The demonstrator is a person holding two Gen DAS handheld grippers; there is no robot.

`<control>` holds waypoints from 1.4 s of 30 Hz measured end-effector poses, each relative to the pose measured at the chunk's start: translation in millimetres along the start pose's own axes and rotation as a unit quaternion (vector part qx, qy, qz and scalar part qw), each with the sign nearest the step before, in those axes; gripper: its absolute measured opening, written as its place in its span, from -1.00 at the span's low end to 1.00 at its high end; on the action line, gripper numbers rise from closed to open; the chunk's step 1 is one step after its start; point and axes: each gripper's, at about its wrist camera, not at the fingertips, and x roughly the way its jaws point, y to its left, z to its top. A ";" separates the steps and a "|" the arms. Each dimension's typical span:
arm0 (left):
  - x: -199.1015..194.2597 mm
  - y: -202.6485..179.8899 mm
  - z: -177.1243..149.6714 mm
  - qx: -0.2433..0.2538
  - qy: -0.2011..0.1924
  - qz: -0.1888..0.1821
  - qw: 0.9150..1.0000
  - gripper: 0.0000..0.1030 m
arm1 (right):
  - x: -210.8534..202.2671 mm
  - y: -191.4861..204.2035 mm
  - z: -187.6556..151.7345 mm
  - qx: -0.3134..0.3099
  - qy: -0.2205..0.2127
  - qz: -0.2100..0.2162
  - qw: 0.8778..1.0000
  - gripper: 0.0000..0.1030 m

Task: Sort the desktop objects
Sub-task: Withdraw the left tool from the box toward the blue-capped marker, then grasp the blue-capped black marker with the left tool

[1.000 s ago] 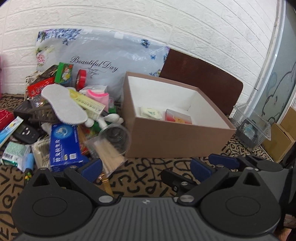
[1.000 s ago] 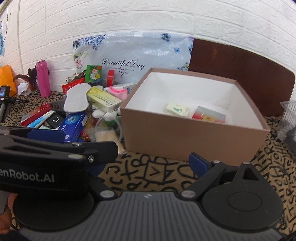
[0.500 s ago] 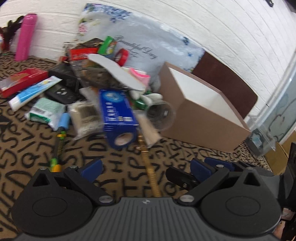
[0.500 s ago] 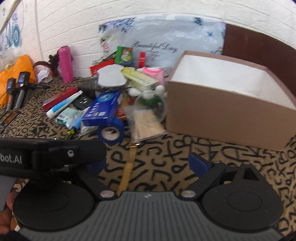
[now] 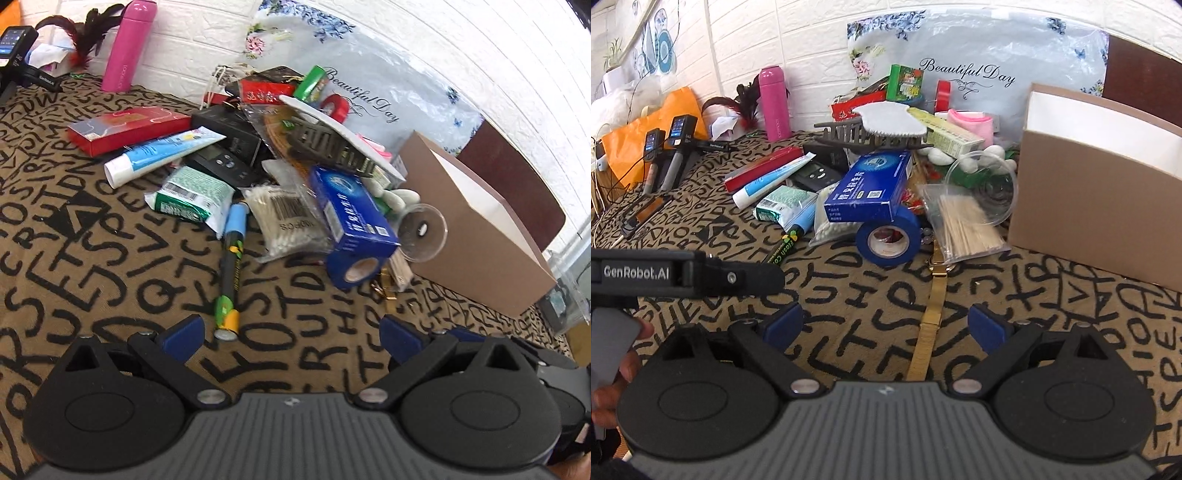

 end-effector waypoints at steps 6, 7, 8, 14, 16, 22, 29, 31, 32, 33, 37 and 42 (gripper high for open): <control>6.9 11.3 5.7 -0.008 0.000 -0.001 1.000 0.86 | 8.3 6.8 -2.1 -0.005 0.005 0.007 1.000 0.78; 8.4 12.6 7.1 -0.008 0.001 -0.001 1.000 0.84 | 9.6 8.3 -2.3 -0.007 0.005 0.006 1.000 0.76; 9.8 12.9 8.1 -0.006 0.001 0.002 1.000 0.84 | 11.2 9.6 -2.3 -0.008 0.007 0.006 1.000 0.74; 21.9 21.9 15.7 -0.006 0.009 0.017 1.000 0.63 | 19.7 20.6 -2.7 -0.023 0.015 0.015 1.000 0.62; 26.0 24.7 19.8 -0.001 0.013 0.014 1.000 0.56 | 22.2 25.5 -2.2 -0.025 0.016 0.025 0.999 0.58; 37.1 35.5 31.6 0.002 0.032 -0.004 0.999 0.24 | 35.5 62.2 1.3 -0.057 0.015 0.062 0.996 0.31; 44.3 46.7 37.7 0.003 0.050 -0.023 0.999 -0.28 | 59.4 89.5 8.2 -0.065 0.021 0.073 0.995 0.12; 46.3 48.7 39.5 0.006 0.053 -0.024 0.998 -0.38 | 65.8 94.5 9.1 -0.067 0.022 0.072 0.995 0.04; 47.0 49.2 40.1 0.006 0.055 -0.026 0.998 -0.41 | 69.2 96.4 9.8 -0.068 0.022 0.070 0.995 0.03; 47.8 49.7 40.6 0.006 0.056 -0.027 0.998 -0.46 | 71.3 97.5 9.8 -0.067 0.020 0.069 0.995 -0.01; 52.5 50.6 42.2 0.002 0.057 -0.027 0.998 -0.53 | 82.3 100.6 10.7 -0.071 0.017 0.058 0.996 -0.25; 57.1 43.4 39.7 -0.010 0.061 -0.035 0.997 -0.64 | 81.8 96.5 10.5 -0.072 0.017 0.049 0.996 -0.52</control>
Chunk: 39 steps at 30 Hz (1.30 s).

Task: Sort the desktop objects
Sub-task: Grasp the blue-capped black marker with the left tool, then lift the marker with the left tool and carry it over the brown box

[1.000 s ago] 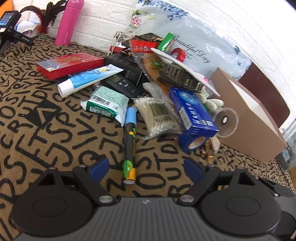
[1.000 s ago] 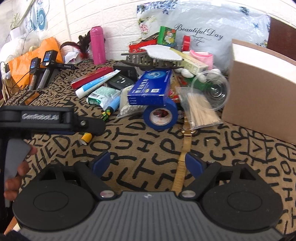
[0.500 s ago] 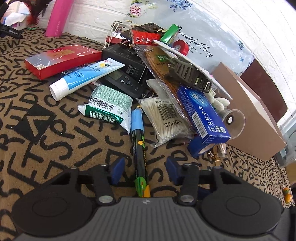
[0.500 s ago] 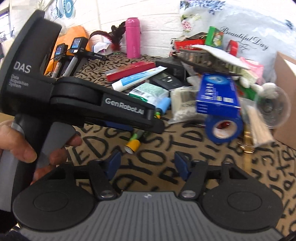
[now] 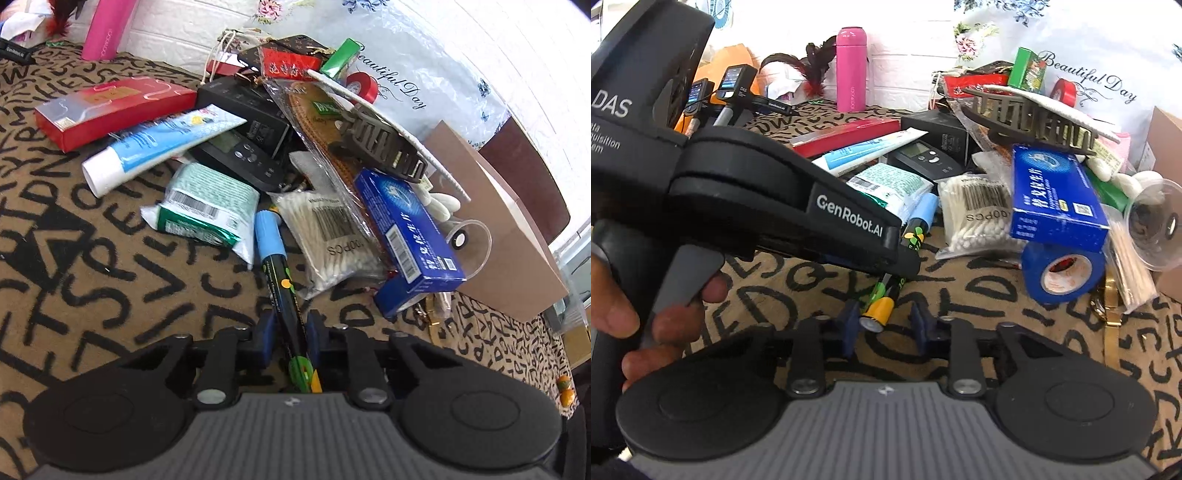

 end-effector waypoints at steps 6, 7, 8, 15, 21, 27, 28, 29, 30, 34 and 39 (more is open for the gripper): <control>-8.3 -16.6 -19.8 -0.009 0.005 0.001 1.000 -0.63 | -15.8 -7.4 -8.7 -0.011 0.012 0.012 1.000 -0.67; -11.9 -19.9 -24.9 -0.007 0.005 0.000 1.000 -0.63 | -20.9 -9.3 -12.1 -0.011 0.015 0.016 1.000 -0.68; -15.3 -22.6 -30.1 -0.008 0.008 -0.003 1.000 -0.63 | -26.7 -11.2 -15.5 -0.010 0.019 0.022 1.000 -0.68; -17.3 -28.5 -38.1 -0.014 0.007 -0.008 1.000 -0.62 | -56.2 -18.8 -32.6 0.004 0.024 0.037 0.999 -0.66; -13.6 -25.7 -27.0 -0.014 0.001 0.006 1.000 -0.38 | -49.1 -14.2 -25.2 0.012 0.022 0.035 0.999 -0.53; -4.9 -26.7 -17.1 -0.005 0.006 0.007 1.000 -0.29 | -37.8 -10.4 -17.2 0.002 0.011 0.012 1.000 -0.16; -4.1 -27.9 -16.9 0.000 0.007 0.008 1.000 -0.31 | -35.9 -10.5 -16.1 0.001 0.006 0.007 1.000 -0.16; -3.2 -29.0 -16.8 0.004 0.008 0.008 1.000 -0.34 | -33.2 -10.8 -14.9 0.002 0.005 0.003 1.000 -0.17; -3.1 -29.7 -17.4 0.006 0.008 0.009 1.000 -0.35 | -30.9 -12.6 -14.1 0.007 0.006 0.000 1.000 -0.17; -2.6 -32.6 -21.1 0.010 0.002 0.015 1.000 -0.35 | -27.7 -21.2 -15.2 0.035 0.007 0.009 0.999 -0.26; -4.7 -39.2 -25.1 0.008 0.002 0.028 1.000 -0.58 | -30.1 -22.4 -17.2 0.028 0.012 0.019 0.999 -0.62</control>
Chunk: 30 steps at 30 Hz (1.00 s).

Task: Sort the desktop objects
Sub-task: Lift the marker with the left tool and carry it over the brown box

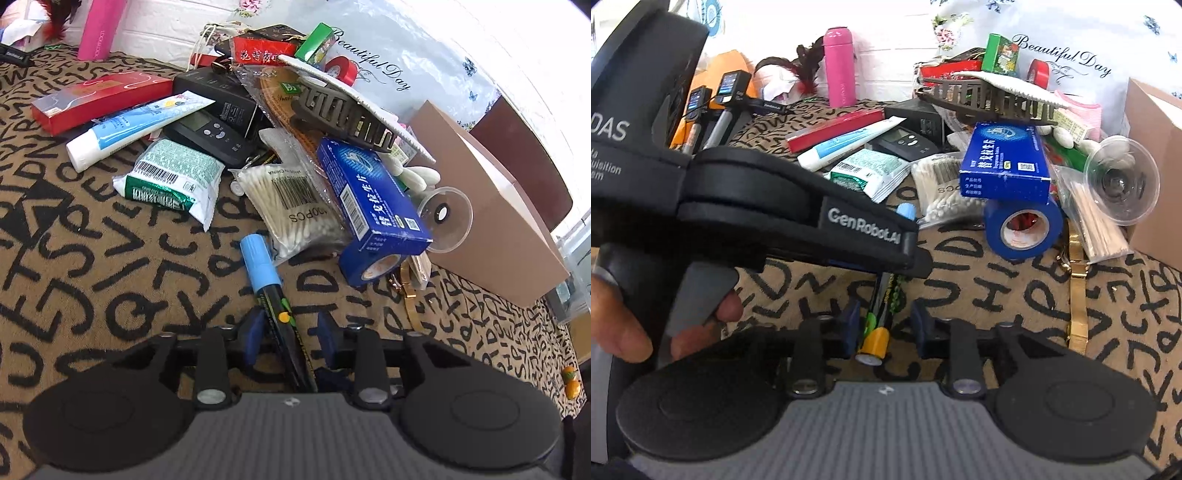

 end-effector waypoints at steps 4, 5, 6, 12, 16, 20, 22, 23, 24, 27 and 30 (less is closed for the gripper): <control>-10.5 -5.1 -8.1 -0.008 -0.014 -0.002 1.000 -0.60 | -10.4 -1.7 -3.6 0.008 0.000 0.012 1.000 -0.66; -14.4 -8.8 -9.6 -0.005 -0.019 -0.003 1.000 -0.60 | -14.9 -2.6 -4.7 0.010 -0.003 0.014 1.000 -0.66; -18.9 -13.6 -10.6 0.001 -0.026 -0.002 1.000 -0.60 | -19.9 -3.3 -5.7 0.013 -0.007 0.016 1.000 -0.66; -48.6 -45.9 -8.6 0.031 -0.072 -0.010 0.997 -0.60 | -57.0 -5.0 -4.5 0.020 -0.049 0.018 0.998 -0.66; -60.0 -69.7 2.6 0.051 -0.095 -0.031 0.994 -0.61 | -84.8 -13.4 0.8 0.028 -0.089 0.014 0.996 -0.66; -58.8 -99.3 17.2 0.076 -0.104 -0.056 0.990 -0.65 | -106.2 -30.7 7.5 0.042 -0.123 -0.002 0.992 -0.66; -55.7 -116.1 24.8 0.089 -0.105 -0.073 0.988 -0.67 | -112.7 -43.9 12.1 0.055 -0.135 -0.011 0.989 -0.66; -53.5 -125.1 29.0 0.096 -0.105 -0.081 0.987 -0.68 | -115.0 -50.4 14.1 0.062 -0.141 -0.016 0.988 -0.66; -51.0 -133.8 32.8 0.103 -0.107 -0.088 0.985 -0.68 | -118.3 -57.4 16.2 0.068 -0.147 -0.022 0.986 -0.66; -36.9 -160.2 43.5 0.121 -0.103 -0.104 0.982 -0.70 | -127.2 -77.5 23.6 0.081 -0.167 -0.042 0.982 -0.66; -17.7 -177.8 52.9 0.120 -0.088 -0.124 0.981 -0.71 | -135.7 -97.7 31.9 0.091 -0.184 -0.054 0.977 -0.66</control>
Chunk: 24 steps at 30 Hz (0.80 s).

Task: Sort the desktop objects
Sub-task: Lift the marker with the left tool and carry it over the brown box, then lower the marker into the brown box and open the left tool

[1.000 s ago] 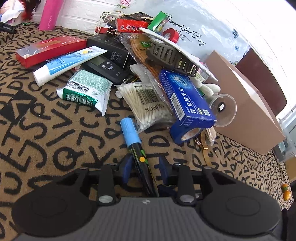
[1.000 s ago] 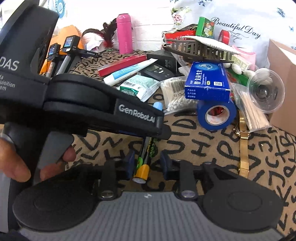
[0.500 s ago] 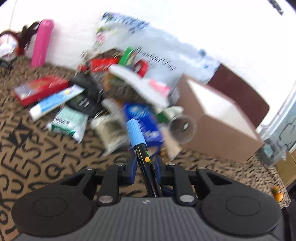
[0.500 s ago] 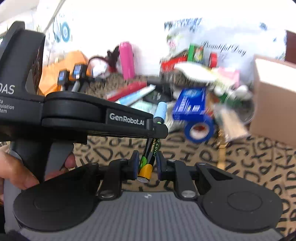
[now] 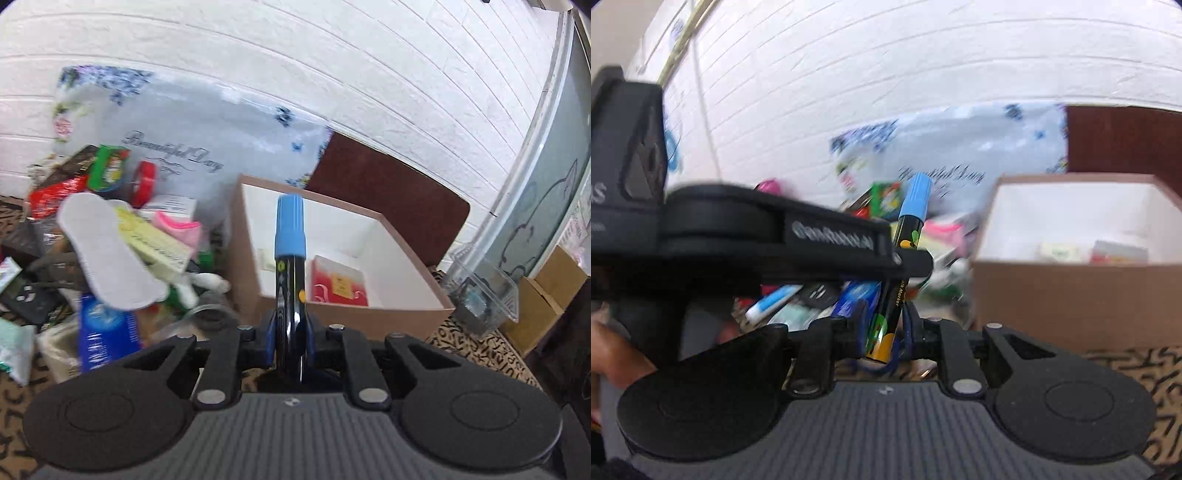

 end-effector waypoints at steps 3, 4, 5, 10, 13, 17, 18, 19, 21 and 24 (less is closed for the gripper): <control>19.5 -6.9 10.3 -0.004 0.002 -0.014 1.000 -0.71 | 2.2 -16.1 12.4 -0.003 -0.011 -0.022 1.000 -0.67; 25.7 -8.6 14.0 -0.006 0.004 -0.019 1.000 -0.71 | 4.6 -22.2 15.5 -0.002 -0.012 -0.026 1.000 -0.67; 31.5 -10.1 17.7 -0.008 0.007 -0.024 1.000 -0.71 | 6.8 -28.8 18.6 -0.001 -0.013 -0.029 0.999 -0.67; 59.2 -18.3 36.6 0.000 0.016 -0.032 0.999 -0.71 | 17.6 -54.7 32.7 0.003 -0.017 -0.047 0.999 -0.67; 77.9 -19.9 46.7 0.001 0.022 -0.031 0.999 -0.71 | 27.6 -71.0 42.2 0.006 -0.016 -0.053 0.998 -0.67; 104.5 -16.4 58.9 -0.002 0.033 -0.035 0.999 -0.71 | 45.3 -93.6 54.1 0.018 -0.011 -0.055 0.998 -0.68; 111.2 -14.8 61.0 -0.003 0.037 -0.034 0.999 -0.71 | 48.1 -97.7 56.0 0.019 -0.010 -0.055 0.998 -0.68; 118.0 -12.9 62.5 -0.004 0.042 -0.032 0.999 -0.71 | 52.8 -103.0 58.0 0.022 -0.007 -0.055 0.998 -0.68; 131.7 -9.0 64.1 -0.005 0.053 -0.026 0.998 -0.71 | 61.8 -112.4 59.3 0.030 -0.001 -0.054 0.998 -0.68; 148.5 -3.3 62.8 -0.001 0.070 -0.013 0.997 -0.71 | 80.2 -125.1 58.2 0.046 0.015 -0.049 0.998 -0.68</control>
